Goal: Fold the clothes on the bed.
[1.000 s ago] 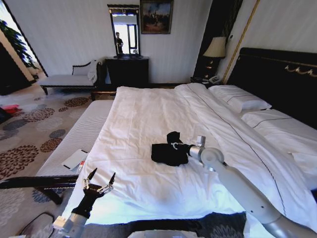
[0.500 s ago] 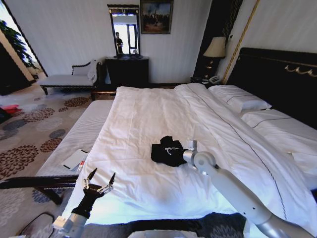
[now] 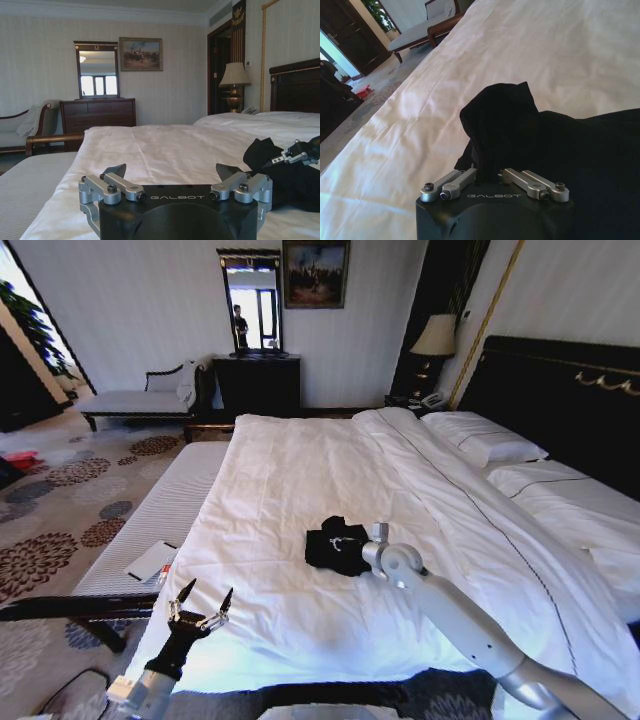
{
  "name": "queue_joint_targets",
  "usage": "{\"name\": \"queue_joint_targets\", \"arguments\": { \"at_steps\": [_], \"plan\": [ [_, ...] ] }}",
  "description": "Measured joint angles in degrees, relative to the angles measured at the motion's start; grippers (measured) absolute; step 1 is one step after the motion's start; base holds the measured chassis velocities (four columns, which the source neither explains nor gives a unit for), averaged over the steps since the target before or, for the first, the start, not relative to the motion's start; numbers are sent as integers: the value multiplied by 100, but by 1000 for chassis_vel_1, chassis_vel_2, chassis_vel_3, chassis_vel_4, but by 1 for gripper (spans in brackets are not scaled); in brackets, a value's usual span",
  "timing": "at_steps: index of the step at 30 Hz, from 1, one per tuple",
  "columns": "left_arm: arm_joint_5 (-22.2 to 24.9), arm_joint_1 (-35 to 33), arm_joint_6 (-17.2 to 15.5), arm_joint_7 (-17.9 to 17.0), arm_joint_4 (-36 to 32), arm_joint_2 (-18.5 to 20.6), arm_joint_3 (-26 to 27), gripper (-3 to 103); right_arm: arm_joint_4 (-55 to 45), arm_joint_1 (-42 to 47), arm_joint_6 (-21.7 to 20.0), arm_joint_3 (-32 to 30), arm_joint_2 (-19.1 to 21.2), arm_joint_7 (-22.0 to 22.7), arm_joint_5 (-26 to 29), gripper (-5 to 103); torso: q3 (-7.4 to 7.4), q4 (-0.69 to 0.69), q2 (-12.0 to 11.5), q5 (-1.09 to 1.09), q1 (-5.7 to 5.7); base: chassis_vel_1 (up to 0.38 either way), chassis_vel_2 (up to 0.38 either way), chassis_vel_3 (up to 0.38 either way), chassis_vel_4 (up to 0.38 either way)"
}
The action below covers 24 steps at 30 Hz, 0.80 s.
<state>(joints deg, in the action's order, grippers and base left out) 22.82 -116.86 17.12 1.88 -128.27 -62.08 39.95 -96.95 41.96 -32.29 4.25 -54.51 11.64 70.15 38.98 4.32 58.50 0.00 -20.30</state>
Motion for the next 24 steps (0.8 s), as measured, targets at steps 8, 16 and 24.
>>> {"name": "queue_joint_targets", "arguments": {
  "at_steps": [8, 16, 24],
  "plan": [
    [0, 0, 0, 0, 0, 0, 0, 100, -239, 152, 105, -47, 27, -175, -316, 23, -1, 0, 0, 1, 0, 0, 0, 0, 0],
    [0, 0, 0, 0, 0, 0, 0, 100, -651, -109, 196, -278, 116, -178, -128, 51, -1, 0, 0, 0, 0, 0, 0, 0, 0],
    [0, 0, 0, 0, 0, 0, 0, 100, -841, 460, 552, -569, 210, -251, -637, 79, -1, 2, 0, 0, 0, 0, 0, 0, 0]
  ]
}}
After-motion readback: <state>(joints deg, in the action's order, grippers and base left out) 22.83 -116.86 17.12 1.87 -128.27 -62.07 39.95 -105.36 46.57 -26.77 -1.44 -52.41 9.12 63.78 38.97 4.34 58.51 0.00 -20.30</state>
